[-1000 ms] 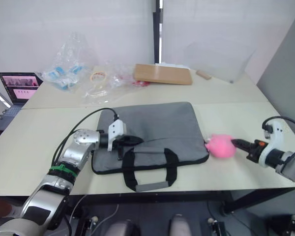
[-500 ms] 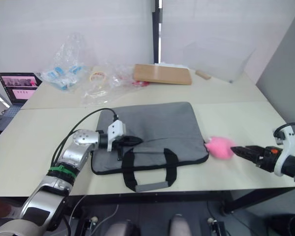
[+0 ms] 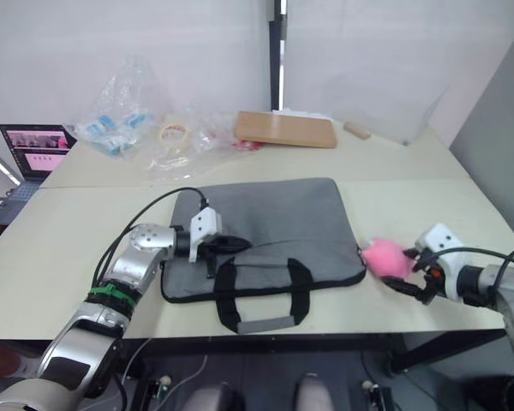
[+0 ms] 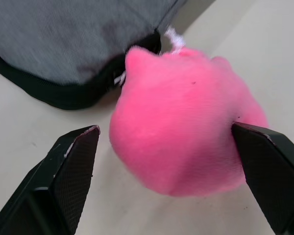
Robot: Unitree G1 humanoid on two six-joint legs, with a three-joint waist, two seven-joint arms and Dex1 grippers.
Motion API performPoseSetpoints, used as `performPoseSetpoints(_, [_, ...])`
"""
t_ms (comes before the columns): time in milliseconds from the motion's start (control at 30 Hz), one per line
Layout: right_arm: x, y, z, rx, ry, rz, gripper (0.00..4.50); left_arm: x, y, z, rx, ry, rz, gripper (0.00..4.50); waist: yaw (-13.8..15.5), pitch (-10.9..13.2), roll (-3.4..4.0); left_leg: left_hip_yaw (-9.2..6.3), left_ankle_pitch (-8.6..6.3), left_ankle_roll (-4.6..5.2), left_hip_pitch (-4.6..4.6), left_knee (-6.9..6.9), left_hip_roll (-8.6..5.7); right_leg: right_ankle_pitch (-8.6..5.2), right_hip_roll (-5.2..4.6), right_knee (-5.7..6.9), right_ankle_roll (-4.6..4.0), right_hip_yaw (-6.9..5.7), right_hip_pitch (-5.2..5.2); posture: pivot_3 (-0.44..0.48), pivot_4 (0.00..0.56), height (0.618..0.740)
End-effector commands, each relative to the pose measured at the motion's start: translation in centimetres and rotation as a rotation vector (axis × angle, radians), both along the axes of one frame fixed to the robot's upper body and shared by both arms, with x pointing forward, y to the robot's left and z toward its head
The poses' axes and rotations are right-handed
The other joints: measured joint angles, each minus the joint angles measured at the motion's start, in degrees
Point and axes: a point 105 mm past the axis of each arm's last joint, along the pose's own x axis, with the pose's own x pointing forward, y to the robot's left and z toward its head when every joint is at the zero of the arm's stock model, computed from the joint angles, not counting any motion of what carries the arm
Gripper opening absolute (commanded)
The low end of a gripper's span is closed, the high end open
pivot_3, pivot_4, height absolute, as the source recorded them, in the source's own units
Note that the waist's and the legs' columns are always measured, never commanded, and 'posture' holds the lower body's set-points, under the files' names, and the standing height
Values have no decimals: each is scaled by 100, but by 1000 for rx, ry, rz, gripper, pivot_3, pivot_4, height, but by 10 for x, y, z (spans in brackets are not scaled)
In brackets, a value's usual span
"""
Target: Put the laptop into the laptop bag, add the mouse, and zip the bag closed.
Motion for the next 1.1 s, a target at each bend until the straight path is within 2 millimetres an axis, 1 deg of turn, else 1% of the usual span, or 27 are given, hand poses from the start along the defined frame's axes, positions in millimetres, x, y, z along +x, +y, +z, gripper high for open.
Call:
performPoseSetpoints(33, [5,5,7,-33,-63,45,2950,-22,19,-57,156,182,7,0,-4,0,0,0,0,0,0,0,1,0,0,0,0,0,0,0,150,740])
performPoseSetpoints(133, [8,3,8,-56,-86,53,1912,-23,22,-62,182,181,19,0,-26,0,0,0,0,0,2,0,2,0,1,1,-1,0,0,0,150,740])
performPoseSetpoints(233, [11,-3,9,-114,-110,67,945,-23,23,-64,192,182,19,0,-30,0,0,0,0,0,3,-1,2,0,1,1,-2,0,1,0,150,740])
performPoseSetpoints(300, [14,-7,12,-130,-128,62,201,-23,23,-65,192,184,18,0,-30,0,0,0,0,0,4,-1,2,0,1,1,-2,0,1,0,150,740])
performPoseSetpoints(333, [16,-9,14,-144,-141,63,33,-24,22,-65,192,185,18,0,-33,0,0,0,0,0,4,-1,2,0,1,1,-2,0,1,0,150,740])
performPoseSetpoints(533, [30,-14,26,-177,-219,39,33,-24,20,-66,190,185,18,0,-39,-1,1,0,0,0,5,-1,2,2,0,1,-6,1,2,0,150,740])
performPoseSetpoints(700, [49,-13,35,-170,-314,-32,33,-22,20,-65,194,181,18,0,-41,0,1,0,0,0,6,0,2,3,0,2,-8,1,3,0,150,740])
performPoseSetpoints(900, [64,-1,32,-187,-371,-51,33,-24,20,-66,201,189,1,0,-45,-1,1,0,0,0,5,-1,2,6,-1,2,-13,1,2,0,150,740])
performPoseSetpoints(1000, [68,1,28,-198,-374,-58,33,-25,20,-66,202,190,-4,0,-47,-1,2,-1,0,0,4,-1,2,18,-2,2,-33,1,2,0,150,740])
performPoseSetpoints(1100, [72,0,26,-218,-381,-71,33,-25,20,-66,202,189,-7,0,-60,-1,1,0,0,1,5,-1,2,19,-2,1,-35,1,2,0,150,740])
